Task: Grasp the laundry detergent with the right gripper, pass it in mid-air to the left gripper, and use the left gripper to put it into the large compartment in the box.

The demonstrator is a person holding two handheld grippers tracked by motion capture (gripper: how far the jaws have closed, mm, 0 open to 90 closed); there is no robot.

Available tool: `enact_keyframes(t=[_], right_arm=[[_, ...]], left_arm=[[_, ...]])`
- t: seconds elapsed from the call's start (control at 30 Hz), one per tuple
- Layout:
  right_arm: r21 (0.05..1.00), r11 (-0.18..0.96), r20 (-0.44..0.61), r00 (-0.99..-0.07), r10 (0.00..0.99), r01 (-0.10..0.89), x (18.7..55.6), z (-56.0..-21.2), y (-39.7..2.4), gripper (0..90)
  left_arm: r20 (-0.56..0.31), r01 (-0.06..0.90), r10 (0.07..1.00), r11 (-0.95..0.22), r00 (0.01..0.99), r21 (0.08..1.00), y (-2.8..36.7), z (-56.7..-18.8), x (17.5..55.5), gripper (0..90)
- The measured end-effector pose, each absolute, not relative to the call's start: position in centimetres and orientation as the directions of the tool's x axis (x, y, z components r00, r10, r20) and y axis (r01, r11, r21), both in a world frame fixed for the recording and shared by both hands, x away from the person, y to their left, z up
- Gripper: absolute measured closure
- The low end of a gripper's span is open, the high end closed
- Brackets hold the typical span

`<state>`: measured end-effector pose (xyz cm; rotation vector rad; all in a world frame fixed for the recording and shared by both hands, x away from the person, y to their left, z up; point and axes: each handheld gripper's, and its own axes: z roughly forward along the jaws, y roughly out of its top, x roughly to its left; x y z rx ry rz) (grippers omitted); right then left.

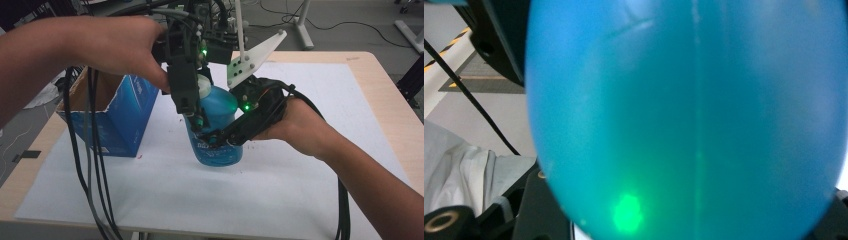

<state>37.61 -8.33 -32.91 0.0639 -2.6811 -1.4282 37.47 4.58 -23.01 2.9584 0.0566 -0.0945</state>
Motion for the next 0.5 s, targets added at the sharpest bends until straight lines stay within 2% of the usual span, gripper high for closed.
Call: enact_keyframes(t=[0.5], right_arm=[[0.836,0.549,0.068,-0.994,-0.09,0.008,37.59,-32.66,-8.26,44.3]], left_arm=[[-0.079,0.031,0.016,-0.982,0.997,0.189,4.59,-22.97,37.43,22.9]])
